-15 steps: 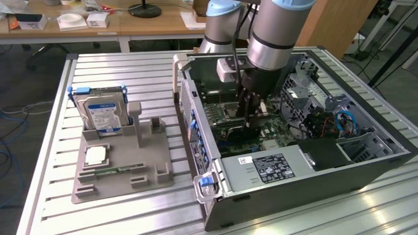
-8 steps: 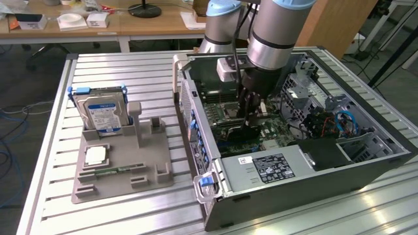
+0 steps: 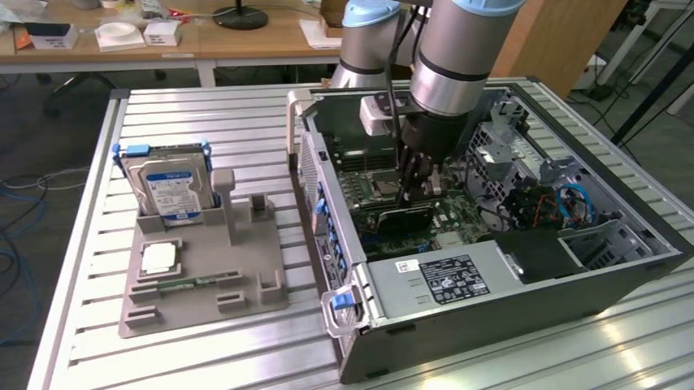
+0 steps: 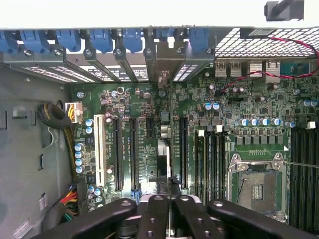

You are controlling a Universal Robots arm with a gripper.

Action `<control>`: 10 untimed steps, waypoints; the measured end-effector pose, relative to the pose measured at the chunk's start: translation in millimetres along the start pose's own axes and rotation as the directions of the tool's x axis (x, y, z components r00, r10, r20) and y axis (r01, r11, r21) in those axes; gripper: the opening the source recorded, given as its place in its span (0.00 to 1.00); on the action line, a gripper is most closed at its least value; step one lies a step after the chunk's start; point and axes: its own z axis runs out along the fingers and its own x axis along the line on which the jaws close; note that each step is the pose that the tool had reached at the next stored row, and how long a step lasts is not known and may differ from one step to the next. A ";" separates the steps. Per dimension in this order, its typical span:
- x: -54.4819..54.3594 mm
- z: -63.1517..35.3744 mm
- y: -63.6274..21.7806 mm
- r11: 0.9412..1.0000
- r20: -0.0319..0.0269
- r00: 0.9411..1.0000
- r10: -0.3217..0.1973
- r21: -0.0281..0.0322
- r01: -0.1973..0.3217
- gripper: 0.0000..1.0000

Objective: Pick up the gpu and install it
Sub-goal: 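Insert the gpu into the slot, then press down on the gpu until it lock into place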

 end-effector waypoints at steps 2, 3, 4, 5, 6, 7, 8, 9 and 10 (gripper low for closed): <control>0.0 0.0 0.0 1.000 0.000 1.000 0.000 0.000 0.000 0.11; 0.0 0.0 0.0 1.000 0.000 1.000 0.000 0.000 0.000 0.11; 0.0 0.0 0.0 1.000 0.000 1.000 0.000 0.000 0.000 0.11; 0.0 0.0 0.0 1.000 0.000 1.000 0.000 0.000 0.000 0.11; 0.0 0.0 0.0 1.000 0.000 1.000 0.000 0.000 0.000 0.11; 0.0 0.0 0.0 1.000 0.000 1.000 0.000 0.000 0.000 0.11; 0.0 0.0 0.0 1.000 0.000 1.000 0.000 0.000 0.000 0.11; 0.0 0.0 0.0 1.000 0.000 1.000 0.000 0.000 0.000 0.11; 0.0 0.0 0.0 1.000 0.000 1.000 0.000 0.000 0.000 0.11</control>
